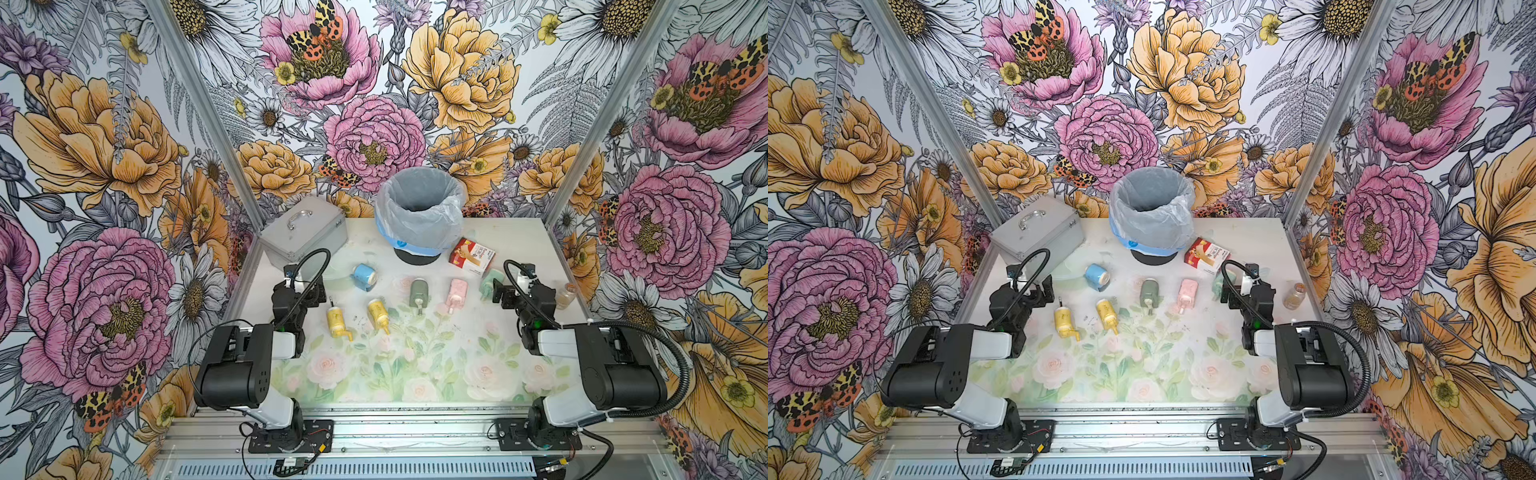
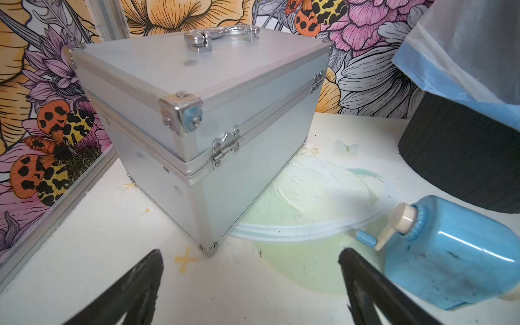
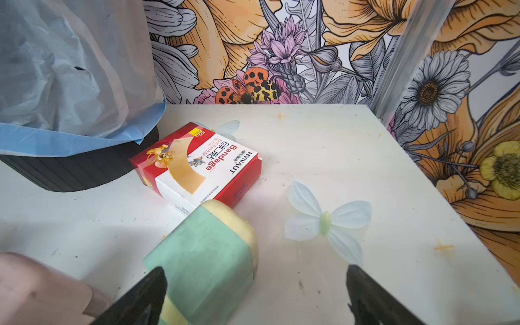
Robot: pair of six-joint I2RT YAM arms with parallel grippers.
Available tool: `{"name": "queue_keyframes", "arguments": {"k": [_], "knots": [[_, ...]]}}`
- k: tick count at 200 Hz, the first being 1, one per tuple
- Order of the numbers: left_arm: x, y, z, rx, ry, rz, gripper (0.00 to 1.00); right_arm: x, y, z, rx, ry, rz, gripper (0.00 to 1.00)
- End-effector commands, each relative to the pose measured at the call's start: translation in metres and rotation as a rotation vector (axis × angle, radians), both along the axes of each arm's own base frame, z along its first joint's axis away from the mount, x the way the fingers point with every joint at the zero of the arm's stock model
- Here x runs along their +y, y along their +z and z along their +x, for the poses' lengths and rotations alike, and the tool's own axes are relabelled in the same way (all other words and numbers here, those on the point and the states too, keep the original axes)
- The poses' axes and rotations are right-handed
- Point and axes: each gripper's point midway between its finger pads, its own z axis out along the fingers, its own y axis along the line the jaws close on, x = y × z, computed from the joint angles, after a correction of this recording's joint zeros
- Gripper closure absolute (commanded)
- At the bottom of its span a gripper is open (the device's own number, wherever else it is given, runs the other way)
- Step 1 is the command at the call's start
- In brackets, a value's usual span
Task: Take out the pencil sharpener tray and clean the shavings
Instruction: Pick up the pencil sharpener from the center of the board.
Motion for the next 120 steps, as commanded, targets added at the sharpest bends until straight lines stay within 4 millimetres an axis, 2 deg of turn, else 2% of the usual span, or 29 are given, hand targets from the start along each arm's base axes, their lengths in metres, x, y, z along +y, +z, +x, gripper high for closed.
{"name": "queue_keyframes", "arguments": {"k": [1,120], "knots": [[-0.0016,0.0099,0.0053,-0.029,-0.022,-0.004,0.01,-0.0008,0.0103,0.007,-0.041,0.006,0.001,0.0],[-0.0045,0.0096,0.0046,-0.027,0.012,0.045,0.01,-0.0015,0.0098,0.0066,-0.041,0.01,0.01,0.0]]}}
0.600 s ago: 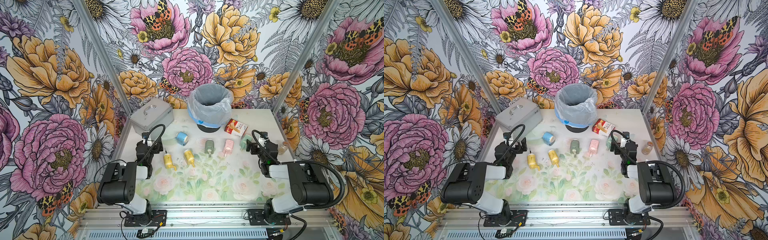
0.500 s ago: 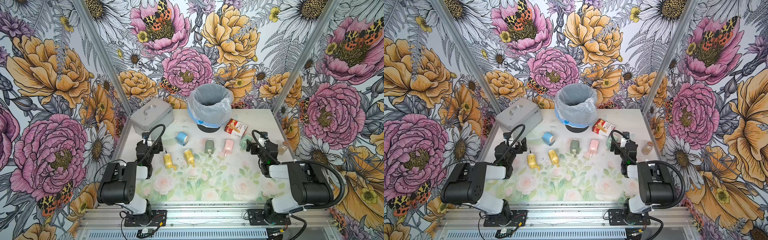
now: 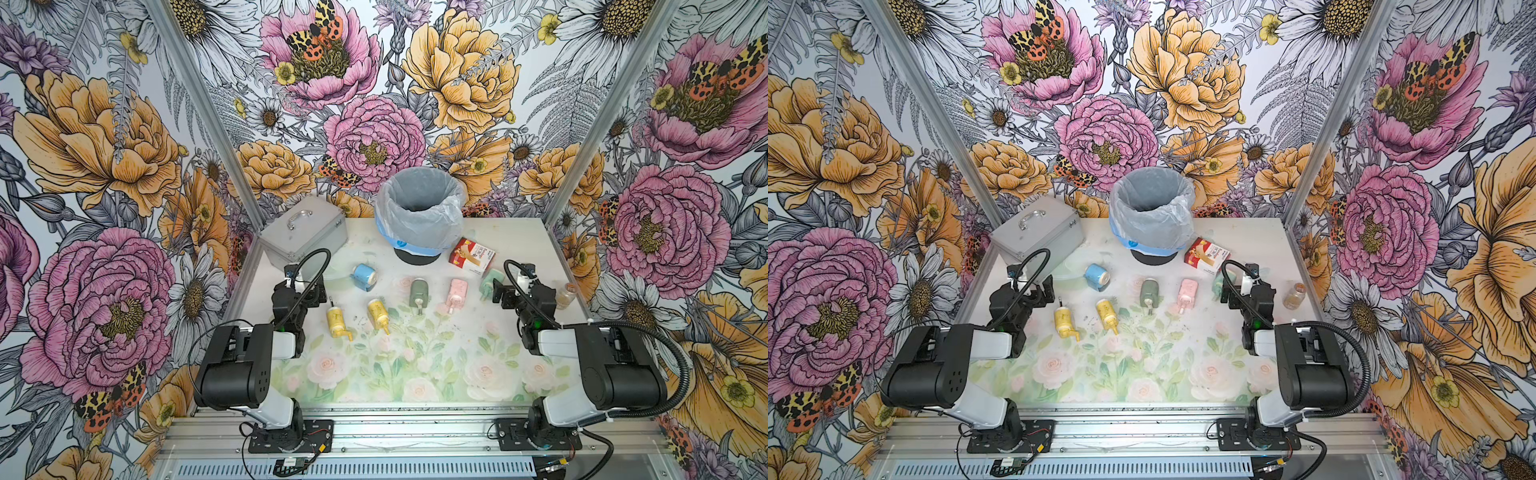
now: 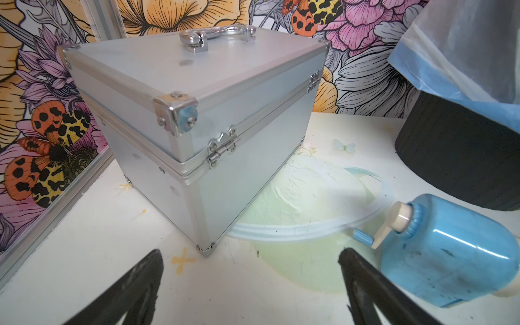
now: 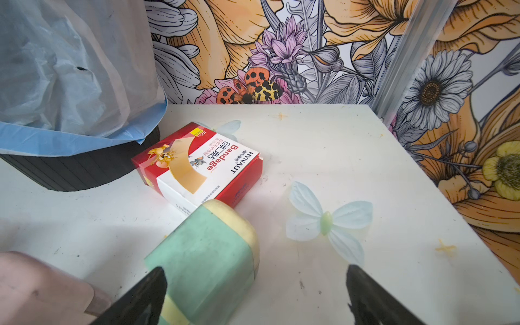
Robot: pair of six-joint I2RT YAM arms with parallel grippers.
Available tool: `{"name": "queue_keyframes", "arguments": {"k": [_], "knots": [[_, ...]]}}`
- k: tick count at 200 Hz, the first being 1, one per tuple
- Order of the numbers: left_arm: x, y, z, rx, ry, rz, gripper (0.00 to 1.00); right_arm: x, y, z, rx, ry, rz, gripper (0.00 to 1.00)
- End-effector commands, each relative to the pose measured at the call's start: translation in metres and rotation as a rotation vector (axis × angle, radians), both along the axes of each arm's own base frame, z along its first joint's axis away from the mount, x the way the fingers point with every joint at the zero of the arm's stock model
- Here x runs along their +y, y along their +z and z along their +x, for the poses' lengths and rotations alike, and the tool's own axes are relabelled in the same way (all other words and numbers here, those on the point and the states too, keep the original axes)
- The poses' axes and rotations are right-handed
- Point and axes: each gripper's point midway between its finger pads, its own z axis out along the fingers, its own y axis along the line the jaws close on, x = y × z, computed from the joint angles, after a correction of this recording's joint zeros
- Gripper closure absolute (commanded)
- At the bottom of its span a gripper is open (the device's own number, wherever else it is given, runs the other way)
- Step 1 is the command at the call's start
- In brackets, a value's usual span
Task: Take out the pencil sharpener tray and clean the shavings
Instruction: Pick up the pencil sharpener from the center of the board.
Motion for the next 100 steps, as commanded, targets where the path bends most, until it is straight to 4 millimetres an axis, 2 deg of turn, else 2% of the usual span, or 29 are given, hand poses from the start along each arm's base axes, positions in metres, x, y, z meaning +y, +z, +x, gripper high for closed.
{"name": "queue_keyframes", "arguments": {"k": [1,52,63,82,100], "knots": [[0.0,0.01,0.005,-0.029,0.023,0.041,0.01,-0.001,0.01,0.007,-0.041,0.008,0.008,0.0],[0.001,0.01,0.005,-0.028,0.035,0.047,0.01,-0.001,0.01,0.007,-0.04,0.006,0.007,0.0],[0.009,0.011,0.005,-0.024,0.088,0.046,0.01,-0.002,0.012,0.007,-0.046,-0.002,0.008,0.0],[0.022,0.018,0.003,-0.016,0.177,0.038,0.01,-0.021,0.016,0.004,-0.056,-0.112,0.024,0.0],[0.031,0.025,0.006,0.057,0.242,0.075,0.01,-0.023,0.022,0.001,-0.067,-0.125,0.023,0.0]]}}
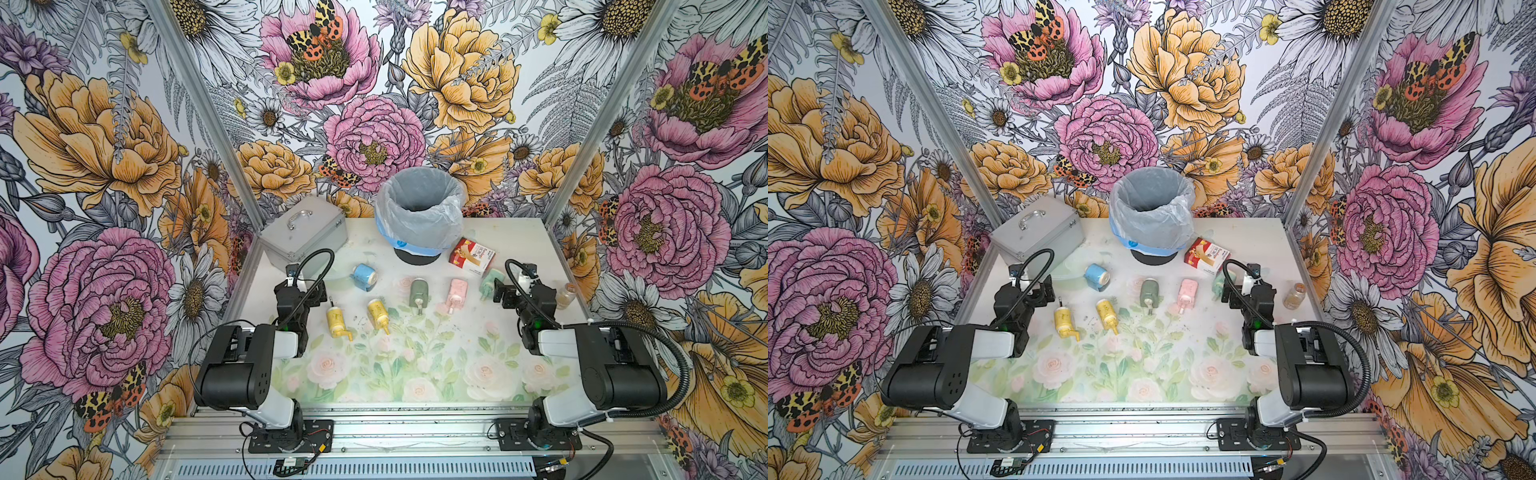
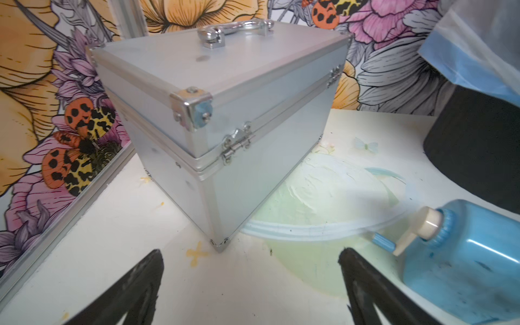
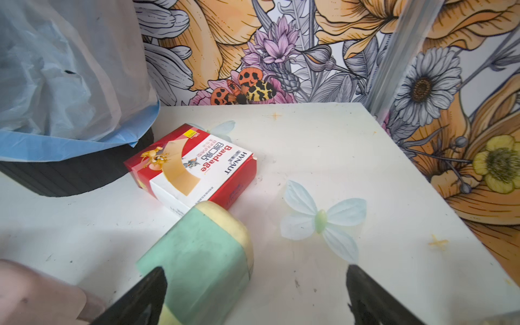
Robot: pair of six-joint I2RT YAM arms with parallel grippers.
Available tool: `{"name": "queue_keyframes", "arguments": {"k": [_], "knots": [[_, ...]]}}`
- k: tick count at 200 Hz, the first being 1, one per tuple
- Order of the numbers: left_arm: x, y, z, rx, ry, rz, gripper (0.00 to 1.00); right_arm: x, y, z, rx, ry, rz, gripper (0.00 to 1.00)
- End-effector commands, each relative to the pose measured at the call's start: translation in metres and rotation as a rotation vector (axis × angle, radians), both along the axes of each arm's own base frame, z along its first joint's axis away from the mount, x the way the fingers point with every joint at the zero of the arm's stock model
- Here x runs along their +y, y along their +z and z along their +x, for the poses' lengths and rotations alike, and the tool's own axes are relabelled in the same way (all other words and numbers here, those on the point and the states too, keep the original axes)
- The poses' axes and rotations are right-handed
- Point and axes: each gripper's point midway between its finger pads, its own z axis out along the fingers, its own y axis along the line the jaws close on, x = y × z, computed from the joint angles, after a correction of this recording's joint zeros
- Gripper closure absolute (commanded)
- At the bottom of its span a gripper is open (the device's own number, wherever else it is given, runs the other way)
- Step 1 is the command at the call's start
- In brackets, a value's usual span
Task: Take out the pencil sharpener tray and clean the shavings
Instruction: Pick up the pencil sharpener from the center of the board.
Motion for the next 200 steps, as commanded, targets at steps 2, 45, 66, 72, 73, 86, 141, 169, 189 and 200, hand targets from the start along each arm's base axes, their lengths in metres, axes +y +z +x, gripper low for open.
{"name": "queue_keyframes", "arguments": {"k": [2,45,66,72,73,86,141,169,189,200], "knots": [[0.018,0.025,0.006,0.038,0.131,0.042,0.01,-0.012,0.021,0.001,-0.064,-0.068,0.011,0.0],[0.013,0.045,0.009,0.211,0.167,0.078,0.01,-0.019,0.046,-0.004,-0.037,-0.116,0.02,0.0],[0.003,0.062,0.0,0.211,0.152,0.024,0.01,-0.028,0.058,-0.009,0.007,-0.196,0.067,0.0],[-0.001,0.068,-0.003,0.217,0.142,0.002,0.01,-0.031,0.062,-0.01,0.026,-0.223,0.072,0.0],[-0.002,0.068,-0.003,0.221,0.14,-0.003,0.01,-0.032,0.062,-0.01,0.027,-0.227,0.073,0.0],[-0.009,0.076,-0.013,0.26,0.133,-0.053,0.01,-0.037,0.068,-0.015,0.05,-0.292,0.113,0.0],[-0.037,0.075,-0.076,0.352,0.123,-0.215,0.01,-0.007,0.085,-0.014,0.138,-0.247,0.19,0.0],[-0.046,0.072,-0.103,0.331,0.153,-0.298,0.01,0.012,0.089,-0.014,0.165,-0.181,0.3,0.0],[-0.055,0.055,-0.117,0.342,0.164,-0.286,0.01,0.034,0.082,-0.011,0.23,-0.102,0.396,0.0],[-0.06,0.046,-0.122,0.354,0.173,-0.236,0.01,0.043,0.075,-0.009,0.269,-0.075,0.421,0.0]]}}
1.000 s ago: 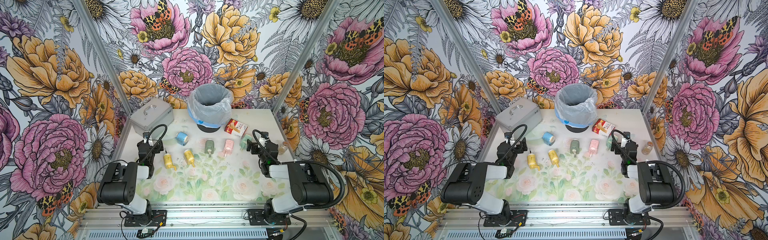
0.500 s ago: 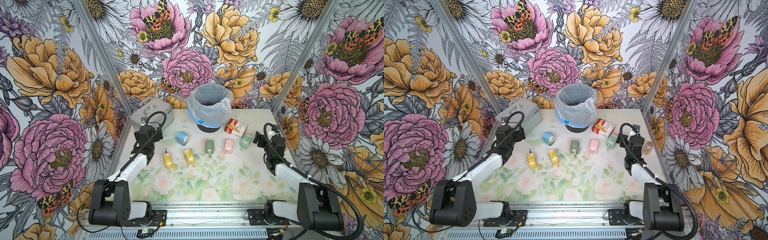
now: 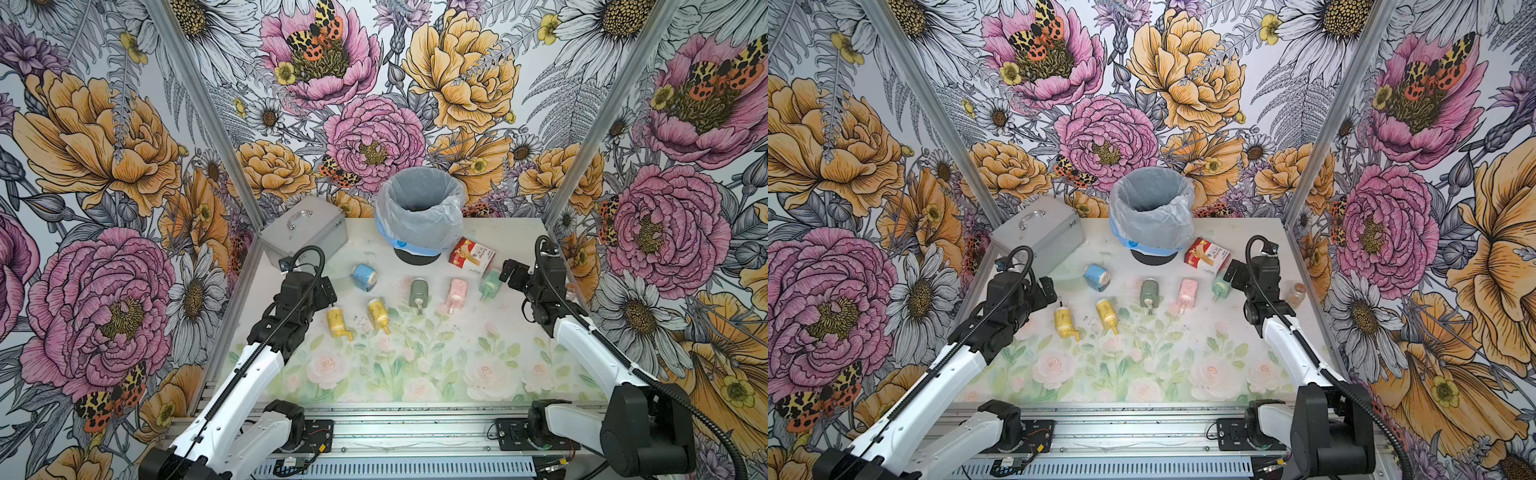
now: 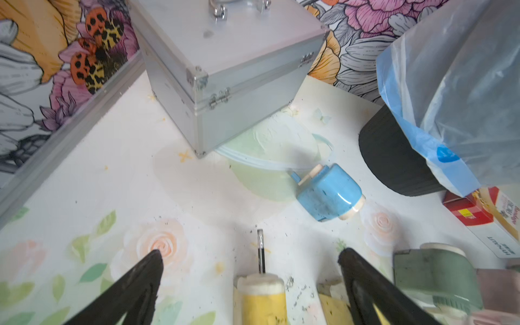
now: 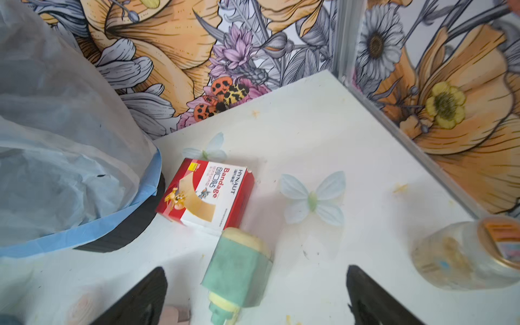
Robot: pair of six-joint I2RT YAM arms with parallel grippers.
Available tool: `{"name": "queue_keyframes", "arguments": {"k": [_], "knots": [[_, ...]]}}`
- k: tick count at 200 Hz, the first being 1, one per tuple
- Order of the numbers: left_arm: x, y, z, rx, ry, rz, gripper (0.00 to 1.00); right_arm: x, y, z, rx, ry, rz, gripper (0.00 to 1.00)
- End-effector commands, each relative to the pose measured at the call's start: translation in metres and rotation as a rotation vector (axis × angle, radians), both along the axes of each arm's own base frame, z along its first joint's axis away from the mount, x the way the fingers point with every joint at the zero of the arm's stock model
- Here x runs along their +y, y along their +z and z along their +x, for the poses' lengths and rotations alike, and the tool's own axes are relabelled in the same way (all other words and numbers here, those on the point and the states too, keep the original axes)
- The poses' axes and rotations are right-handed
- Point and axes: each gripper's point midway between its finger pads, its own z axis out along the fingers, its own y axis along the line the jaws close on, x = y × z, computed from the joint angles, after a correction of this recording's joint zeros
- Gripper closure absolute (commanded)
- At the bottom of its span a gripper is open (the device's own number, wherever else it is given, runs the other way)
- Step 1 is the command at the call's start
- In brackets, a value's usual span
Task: Take out the pencil sharpener tray and clean the shavings
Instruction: Pick up the pencil sharpener from the center of the board.
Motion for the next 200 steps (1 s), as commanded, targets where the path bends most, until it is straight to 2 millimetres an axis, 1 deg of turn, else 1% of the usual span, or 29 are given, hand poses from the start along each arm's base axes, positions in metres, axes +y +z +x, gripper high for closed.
{"name": "queue_keyframes", "arguments": {"k": [1,15,28,42,57,65,76,85,94,115,142,163,200], "knots": [[-0.001,-0.031,-0.02,0.078,0.065,0.041,0.01,0.027,-0.001,0.004,0.052,0.077,0.139,0.0],[-0.008,-0.044,-0.024,0.109,0.073,0.042,0.01,0.031,-0.007,0.005,0.068,0.083,0.127,0.0],[-0.012,-0.054,-0.026,0.128,0.09,0.028,0.01,0.026,-0.009,0.004,0.075,0.047,0.081,0.0],[-0.014,-0.061,-0.03,0.132,0.106,0.028,0.01,0.025,-0.005,0.002,0.067,0.047,0.058,0.0],[-0.016,-0.065,-0.032,0.126,0.113,0.036,0.01,0.022,0.001,-0.001,0.053,0.031,0.04,0.0],[-0.017,-0.066,-0.033,0.124,0.112,0.04,0.01,0.016,0.004,-0.005,0.047,0.0,0.029,0.0],[-0.018,-0.069,-0.035,0.123,0.11,0.039,0.01,0.004,0.008,-0.011,0.034,-0.075,0.019,0.0],[-0.02,-0.073,-0.036,0.122,0.105,0.028,0.01,0.001,0.01,-0.015,0.023,-0.093,0.022,0.0],[-0.023,-0.076,-0.037,0.118,0.097,0.017,0.01,0.004,0.013,-0.017,0.015,-0.078,0.034,0.0],[-0.03,-0.081,-0.036,0.099,0.071,-0.004,0.01,0.019,0.019,-0.018,0.005,0.005,0.072,0.0],[-0.037,-0.085,-0.034,0.086,0.048,-0.01,0.01,0.025,0.02,-0.021,0.005,0.043,0.079,0.0],[-0.04,-0.09,-0.033,0.087,0.037,-0.008,0.01,0.029,0.016,-0.023,0.015,0.061,0.089,0.0],[-0.05,-0.095,-0.029,0.096,0.012,-0.001,0.01,0.032,0.005,-0.028,0.041,0.064,0.113,0.0]]}}
